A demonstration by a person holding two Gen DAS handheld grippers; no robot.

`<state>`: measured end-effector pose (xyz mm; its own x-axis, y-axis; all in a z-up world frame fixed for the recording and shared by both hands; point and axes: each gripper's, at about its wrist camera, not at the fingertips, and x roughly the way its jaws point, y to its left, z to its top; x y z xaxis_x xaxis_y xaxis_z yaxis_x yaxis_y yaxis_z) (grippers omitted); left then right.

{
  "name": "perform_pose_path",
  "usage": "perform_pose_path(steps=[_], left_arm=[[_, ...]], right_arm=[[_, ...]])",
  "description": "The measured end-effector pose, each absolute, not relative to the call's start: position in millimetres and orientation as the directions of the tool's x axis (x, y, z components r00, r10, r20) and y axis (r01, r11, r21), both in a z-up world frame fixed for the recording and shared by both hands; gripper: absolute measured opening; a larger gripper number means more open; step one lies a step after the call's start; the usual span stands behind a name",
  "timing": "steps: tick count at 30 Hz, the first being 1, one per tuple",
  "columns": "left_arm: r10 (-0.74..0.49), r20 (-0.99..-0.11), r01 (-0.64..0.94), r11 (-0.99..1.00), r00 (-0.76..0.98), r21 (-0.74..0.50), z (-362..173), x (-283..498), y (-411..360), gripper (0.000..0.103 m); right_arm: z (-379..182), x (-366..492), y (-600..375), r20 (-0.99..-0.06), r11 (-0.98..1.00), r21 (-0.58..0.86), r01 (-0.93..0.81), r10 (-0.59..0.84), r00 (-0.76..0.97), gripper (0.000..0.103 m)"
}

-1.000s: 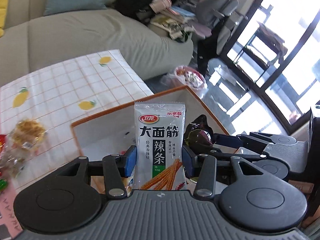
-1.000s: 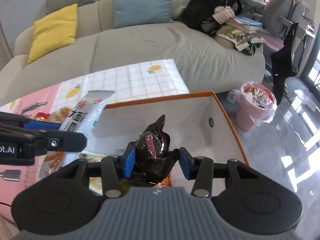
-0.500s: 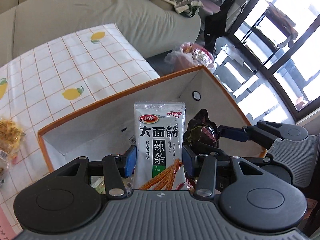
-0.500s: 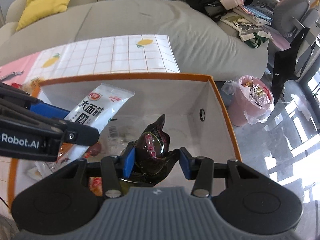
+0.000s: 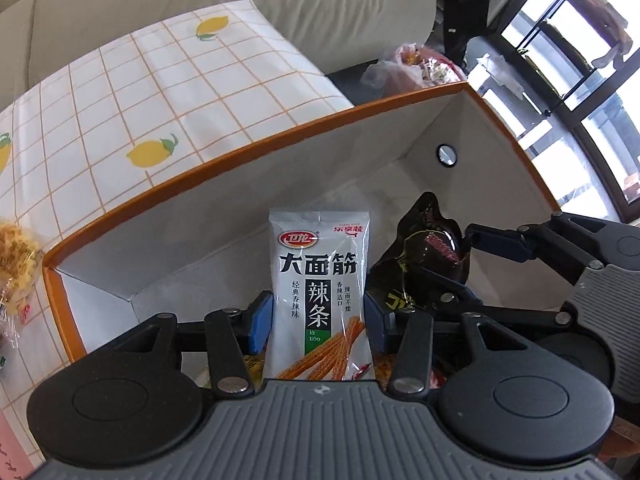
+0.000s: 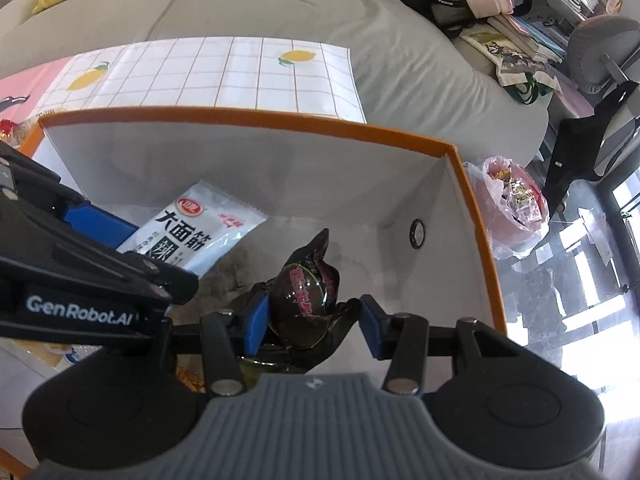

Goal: Organize snacks
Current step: 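Lift both snacks and carry them over the orange box, then open both tools to drop the snacks into the box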

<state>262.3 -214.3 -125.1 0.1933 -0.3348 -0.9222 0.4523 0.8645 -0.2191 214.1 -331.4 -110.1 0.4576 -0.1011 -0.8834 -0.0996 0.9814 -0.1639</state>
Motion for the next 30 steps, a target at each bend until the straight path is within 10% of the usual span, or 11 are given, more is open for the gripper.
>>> perform_pose_path(steps=[17,30], left_arm=[[-0.291,-0.934,0.444,0.879,0.209,-0.175,-118.3,261.4,-208.8,0.065],[-0.328,-0.897,0.456,0.874,0.297,-0.168,-72.8,233.9,-183.7,0.069]], right_arm=[[-110.3,215.3,-326.0,-0.879,0.971,-0.202,-0.131,-0.121,0.461,0.053],[-75.3,194.8,-315.6,-0.829,0.96,-0.27,-0.074,-0.193,0.524,0.076]])
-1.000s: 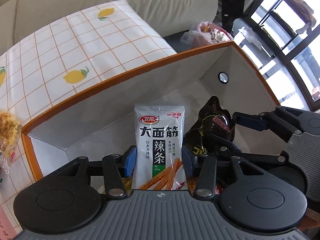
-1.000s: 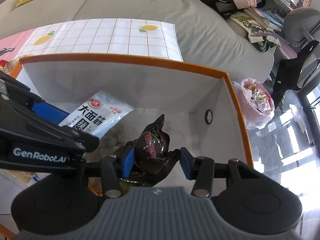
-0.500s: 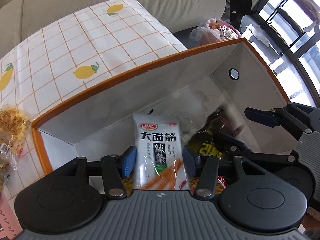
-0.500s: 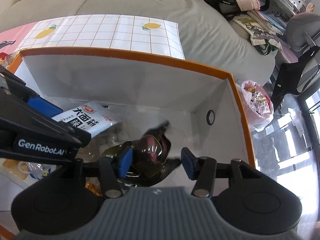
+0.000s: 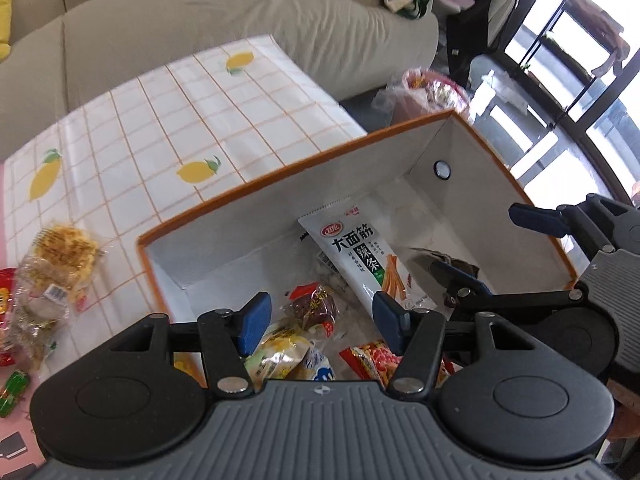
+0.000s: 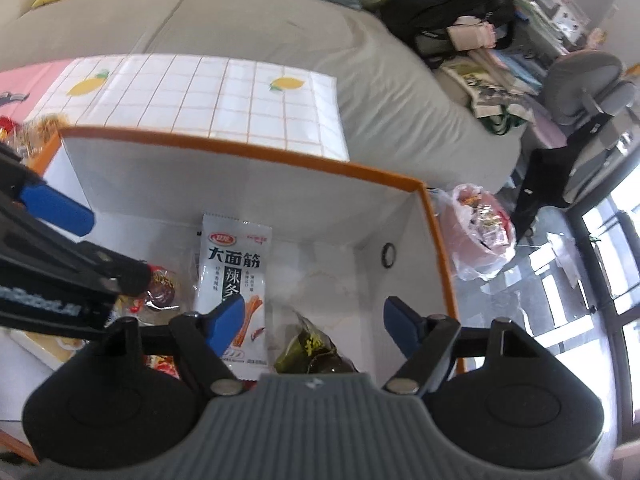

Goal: Organize snacks
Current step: 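Open both tools to drop the snacks into the box, then withdraw both tools from the box back over the table snacks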

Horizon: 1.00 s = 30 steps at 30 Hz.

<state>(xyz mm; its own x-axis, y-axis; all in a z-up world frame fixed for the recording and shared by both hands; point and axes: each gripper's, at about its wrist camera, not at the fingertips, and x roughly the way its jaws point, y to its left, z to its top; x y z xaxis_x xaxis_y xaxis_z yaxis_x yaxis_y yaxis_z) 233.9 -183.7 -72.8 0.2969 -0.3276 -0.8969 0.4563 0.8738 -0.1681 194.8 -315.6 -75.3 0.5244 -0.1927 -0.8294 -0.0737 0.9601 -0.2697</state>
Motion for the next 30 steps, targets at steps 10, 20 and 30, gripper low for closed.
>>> perform_pose_path(steps=[10,20,30], left_arm=[[-0.366,-0.799,0.421,0.893,0.477,-0.157,-19.7,192.0,-130.8,0.069],[-0.221,-0.762,0.282,0.958,0.609,-0.052,-10.8,156.5,-56.5,0.069],[-0.075,-0.758,0.136,0.991,0.648,0.018,-33.6,128.2,14.8,0.069]], right_arm=[[-43.1,154.0,-291.5,-0.764,0.973,-0.215,0.08,-0.219,0.607,0.081],[-31.1,118.5,-239.6,-0.719,0.994,-0.053,0.1,-0.108,0.687,0.082],[-38.2,100.4,-164.6,-0.686,0.999,0.004,-0.04,0.032,0.727,0.082]])
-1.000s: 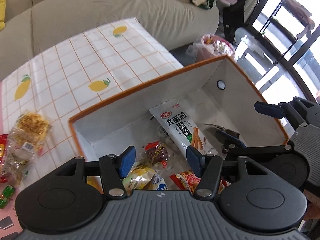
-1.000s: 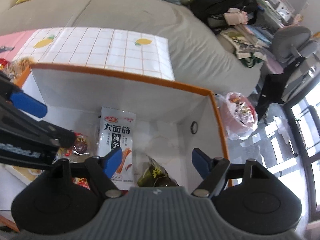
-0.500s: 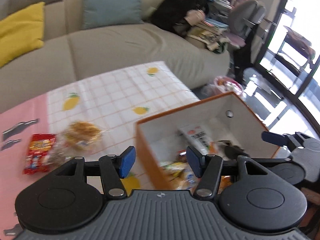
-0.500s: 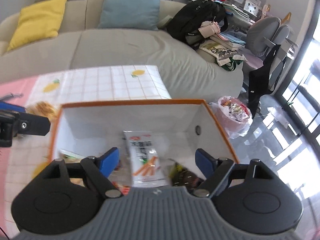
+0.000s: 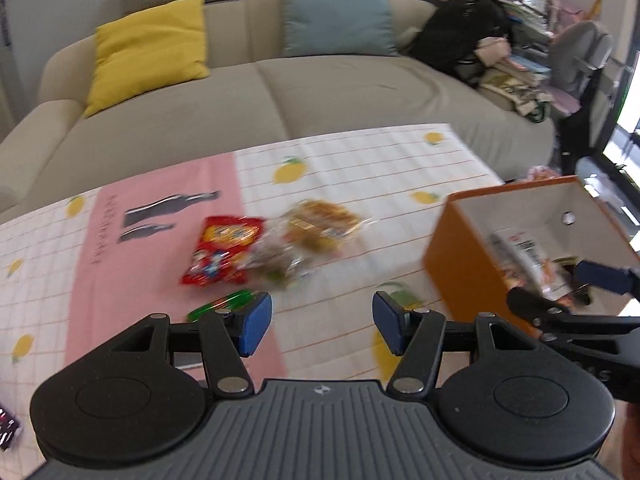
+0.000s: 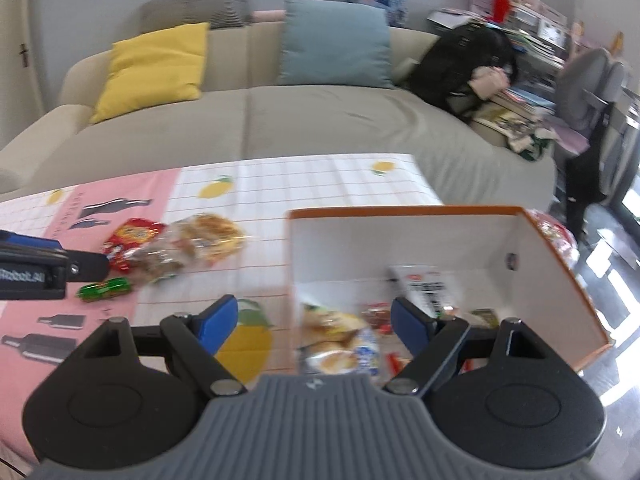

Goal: Organize snacks
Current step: 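Withdraw both tools from the box back over the table snacks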

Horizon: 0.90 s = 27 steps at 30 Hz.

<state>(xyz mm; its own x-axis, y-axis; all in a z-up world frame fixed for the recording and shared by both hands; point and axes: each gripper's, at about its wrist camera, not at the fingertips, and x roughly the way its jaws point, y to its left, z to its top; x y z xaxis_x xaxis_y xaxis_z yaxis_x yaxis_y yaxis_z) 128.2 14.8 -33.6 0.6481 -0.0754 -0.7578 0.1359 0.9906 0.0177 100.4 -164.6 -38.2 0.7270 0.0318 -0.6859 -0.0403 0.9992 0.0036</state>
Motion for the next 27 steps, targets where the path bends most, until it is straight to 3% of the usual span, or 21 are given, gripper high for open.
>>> perform_pose_path(steps=[7,12,17,24,27], left_arm=[[0.062,-0.748,0.067,0.988,0.661,0.142,-55.6,115.5,45.6,0.069],[0.077,-0.756,0.033,0.991,0.651,0.129,-71.6,112.4,75.3,0.069],[0.021,-0.761,0.038,0.997,0.649,0.06,-80.3,113.6,95.5,0.069],[-0.074,-0.762,0.176,0.983,0.644,0.054,-92.9,141.7,99.1,0.069],[-0.101,-0.769,0.209,0.977,0.631,0.044,-100.3,162.0,104.4,0.069]], right_arm=[[-46.7,95.6,-118.6,-0.672,0.982,-0.01,-0.187,0.131,0.728,0.082],[-61.4,103.3,-96.7,-0.709,0.973,-0.003,-0.232,0.161,0.687,0.082],[-79.9,115.6,-82.9,-0.731,0.963,0.025,-0.27,0.201,0.652,0.081],[-100.7,142.8,-65.4,-0.758,0.947,0.035,-0.319,0.233,0.609,0.064],[-103.9,161.1,-58.5,-0.76,0.937,0.043,-0.346,0.256,0.597,0.063]])
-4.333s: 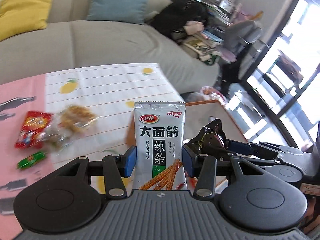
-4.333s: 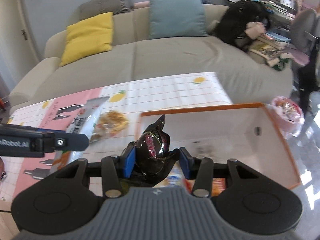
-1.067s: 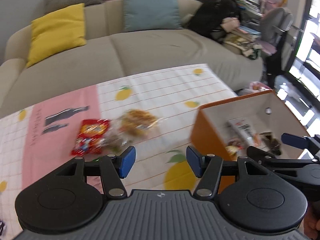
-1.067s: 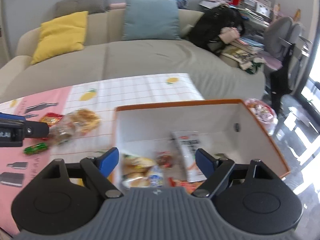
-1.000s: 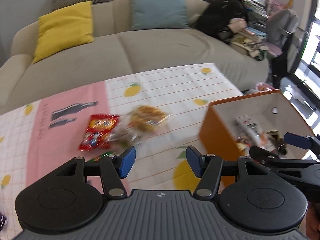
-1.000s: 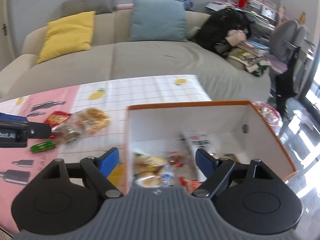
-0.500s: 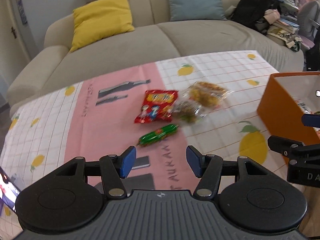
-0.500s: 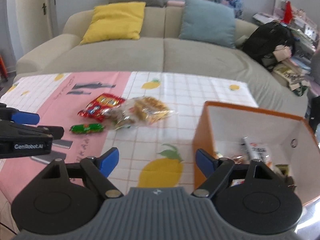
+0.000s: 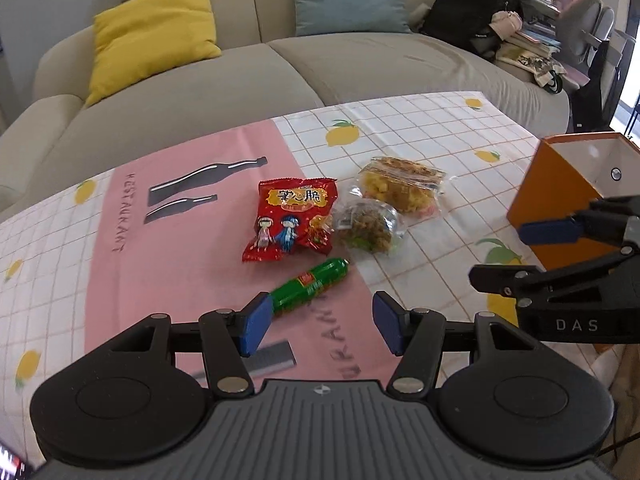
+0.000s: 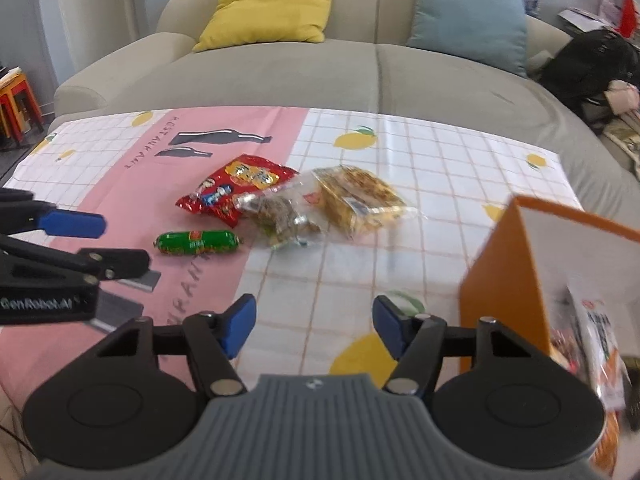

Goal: Organize snacks
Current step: 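Withdraw both tools from the box back over the table snacks, then grasp the green sausage with the left tool while the right tool grasps the clear nut bag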

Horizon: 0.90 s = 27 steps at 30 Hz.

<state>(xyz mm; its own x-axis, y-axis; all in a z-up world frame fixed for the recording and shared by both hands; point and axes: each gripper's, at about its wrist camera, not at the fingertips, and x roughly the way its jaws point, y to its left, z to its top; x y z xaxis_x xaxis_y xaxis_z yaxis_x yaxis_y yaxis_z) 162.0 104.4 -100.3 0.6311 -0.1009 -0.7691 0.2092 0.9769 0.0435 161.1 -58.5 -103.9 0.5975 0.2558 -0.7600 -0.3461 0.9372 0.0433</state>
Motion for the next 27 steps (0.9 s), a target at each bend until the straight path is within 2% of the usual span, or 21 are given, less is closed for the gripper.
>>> perform_pose_path(steps=[4,11,17,23,27], left_arm=[[-0.151,-0.791,0.249,0.969,0.593,0.001,-111.4,187.1,114.3,0.069],[-0.177,-0.82,0.334,0.942,0.544,0.018,-135.7,215.1,118.5,0.069],[-0.205,-0.845,0.397,0.918,0.494,0.009,-152.8,230.8,116.0,0.068],[-0.203,-0.86,0.385,0.923,0.468,-0.008,-160.2,235.0,115.5,0.061],[-0.181,-0.879,0.353,0.935,0.44,-0.015,-161.8,236.0,113.2,0.051]], right_arm=[[-108.4,189.2,-45.0,-0.755,0.916,0.055,-0.396,0.298,0.584,0.061],[-117.8,228.5,-18.8,-0.745,0.883,0.011,-0.469,0.32,0.585,0.056],[-129.5,260.5,-8.0,-0.764,0.875,0.033,-0.483,0.334,0.553,0.052],[-145.2,276.6,0.6,-0.786,0.874,0.056,-0.483,0.337,0.518,0.052],[-155.3,278.2,3.0,-0.798,0.879,0.069,-0.472,0.332,0.502,0.045]])
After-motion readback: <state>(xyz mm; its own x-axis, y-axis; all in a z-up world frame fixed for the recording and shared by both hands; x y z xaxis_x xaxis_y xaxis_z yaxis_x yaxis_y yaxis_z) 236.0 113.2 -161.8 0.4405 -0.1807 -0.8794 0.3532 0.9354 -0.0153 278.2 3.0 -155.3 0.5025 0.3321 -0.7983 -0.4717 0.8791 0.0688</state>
